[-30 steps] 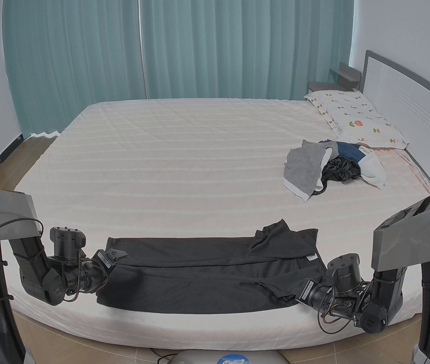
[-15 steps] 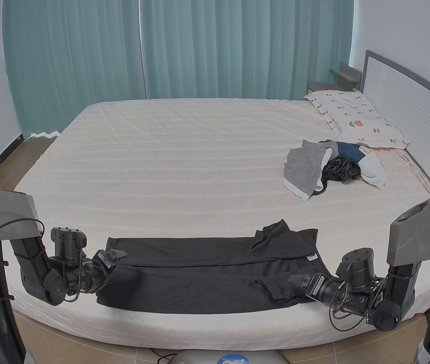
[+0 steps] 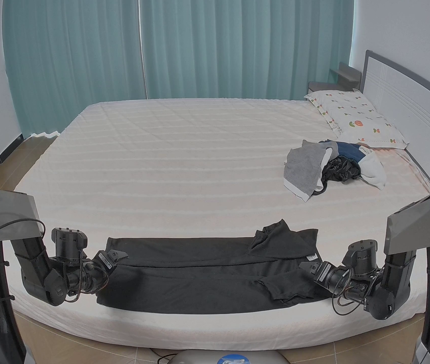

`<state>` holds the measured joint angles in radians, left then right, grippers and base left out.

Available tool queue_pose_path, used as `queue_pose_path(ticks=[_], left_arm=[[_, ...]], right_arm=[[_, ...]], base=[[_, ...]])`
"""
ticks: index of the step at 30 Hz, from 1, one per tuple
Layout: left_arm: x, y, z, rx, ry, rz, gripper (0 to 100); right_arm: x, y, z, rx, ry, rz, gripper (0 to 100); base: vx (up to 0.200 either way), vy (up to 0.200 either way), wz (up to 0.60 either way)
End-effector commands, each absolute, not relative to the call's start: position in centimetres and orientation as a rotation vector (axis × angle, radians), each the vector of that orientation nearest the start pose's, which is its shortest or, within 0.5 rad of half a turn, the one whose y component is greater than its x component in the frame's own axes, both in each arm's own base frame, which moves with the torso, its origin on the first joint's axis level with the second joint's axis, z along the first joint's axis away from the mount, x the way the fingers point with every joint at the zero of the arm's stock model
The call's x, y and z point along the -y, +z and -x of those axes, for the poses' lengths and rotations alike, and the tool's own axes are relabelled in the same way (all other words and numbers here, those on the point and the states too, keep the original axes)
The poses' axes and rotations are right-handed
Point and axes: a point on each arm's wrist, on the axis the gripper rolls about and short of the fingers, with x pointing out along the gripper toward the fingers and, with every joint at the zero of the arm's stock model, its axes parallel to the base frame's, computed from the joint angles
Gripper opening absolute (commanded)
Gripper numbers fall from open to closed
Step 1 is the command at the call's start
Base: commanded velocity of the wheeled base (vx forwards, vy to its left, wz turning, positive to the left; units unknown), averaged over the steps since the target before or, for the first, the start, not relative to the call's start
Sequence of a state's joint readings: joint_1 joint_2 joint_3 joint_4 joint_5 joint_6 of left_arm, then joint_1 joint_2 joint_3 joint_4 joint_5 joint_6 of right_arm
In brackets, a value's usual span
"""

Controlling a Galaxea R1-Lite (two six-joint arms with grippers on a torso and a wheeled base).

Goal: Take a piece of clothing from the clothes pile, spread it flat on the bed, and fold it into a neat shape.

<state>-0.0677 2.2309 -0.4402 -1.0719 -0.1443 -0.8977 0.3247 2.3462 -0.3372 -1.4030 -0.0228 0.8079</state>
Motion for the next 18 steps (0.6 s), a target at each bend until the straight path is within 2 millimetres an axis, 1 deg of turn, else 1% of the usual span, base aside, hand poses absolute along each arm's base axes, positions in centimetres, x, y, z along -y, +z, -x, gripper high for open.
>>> queue_pose_path(ticks=[1, 6, 8, 9, 18], left_arm=[[2.3, -1.8, -29.6, -0.763, 0.137, 0.881, 100], [2.4, -1.8, -29.6, -0.763, 0.138, 0.879, 100], [2.4, -1.8, -29.6, -0.763, 0.138, 0.879, 100], [2.4, -1.8, -29.6, -0.763, 0.138, 0.879, 100], [2.4, -1.8, -29.6, -0.763, 0.138, 0.879, 100]], right_arm=[[-9.1, -5.7, -28.6, -0.7, 0.013, -0.661, 100], [-9.1, -5.8, -28.7, -0.702, 0.009, -0.661, 100], [-9.0, -6.2, -28.6, -0.713, 0.007, -0.649, 100], [-9.0, -6.3, -28.6, -0.715, 0.008, -0.641, 0], [-8.6, -6.1, -27.7, -0.731, 0.004, -0.606, 0]], base=[[0.0, 0.0, 0.0], [0.0, 0.0, 0.0], [0.0, 0.0, 0.0], [0.0, 0.0, 0.0], [0.0, 0.0, 0.0]])
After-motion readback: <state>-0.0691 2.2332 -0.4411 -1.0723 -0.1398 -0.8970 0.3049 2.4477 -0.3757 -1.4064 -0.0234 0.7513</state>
